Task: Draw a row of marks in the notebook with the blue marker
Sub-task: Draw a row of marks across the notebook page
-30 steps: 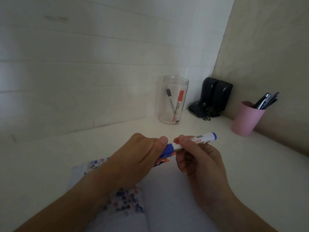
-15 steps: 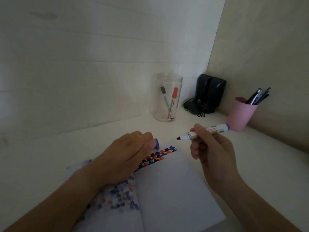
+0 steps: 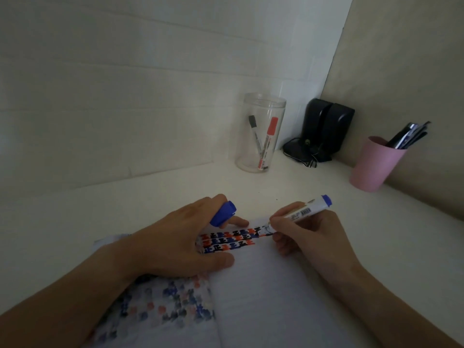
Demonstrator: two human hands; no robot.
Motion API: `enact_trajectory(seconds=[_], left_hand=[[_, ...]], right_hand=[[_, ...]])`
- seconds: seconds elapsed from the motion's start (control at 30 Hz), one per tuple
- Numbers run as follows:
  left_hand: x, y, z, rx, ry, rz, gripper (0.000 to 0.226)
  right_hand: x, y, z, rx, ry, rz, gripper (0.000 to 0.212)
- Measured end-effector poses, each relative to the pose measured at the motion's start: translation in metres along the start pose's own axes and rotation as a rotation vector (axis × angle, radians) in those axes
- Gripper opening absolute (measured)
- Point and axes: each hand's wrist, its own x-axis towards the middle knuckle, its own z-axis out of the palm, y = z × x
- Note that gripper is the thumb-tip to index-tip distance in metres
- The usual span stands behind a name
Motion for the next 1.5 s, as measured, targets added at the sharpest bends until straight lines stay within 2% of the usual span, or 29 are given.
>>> enact_trajectory(seconds=[0.17,0.53,0.67,1.0,1.37,1.5], left_hand=[[0.0014,-0.0001,0.0007,0.024,0.0,0.02,0.049],[0.0007,-0.002,0.0005,0.066,0.001,-0.016,0.059],[0.0006,-0.0016,0.0008,0.061,0.0,-0.006,0.06],[0.0008,-0.0016,0.0009,0.065,-0.006,-0.012,0.053],[-0.0002,0.0014,-0.0005,0.051,0.001,0.008,0.058],[-0.0001,0.002,-0.0001,0.05,0.004,0.011,0.055]], right_hand=[[0.0004,0.0045,-0.0004,-0.09,0.017,-0.015,0.003],[-0.0023,0.0053,-0.0001,-0.151,-0.017,-0.034,0.003],[-0.0017,0.0047,0.0002,-0.184,0.025,-0.03,0.004],[-0.0036,0.0019,-0.0002,-0.188,0.013,-0.025,0.003],[-0.003,0.0013,-0.0001,-0.173,0.043,-0.003,0.004],[-0.0057,-0.0014,-0.0006,-0.132,-0.008,-0.022,0.001]])
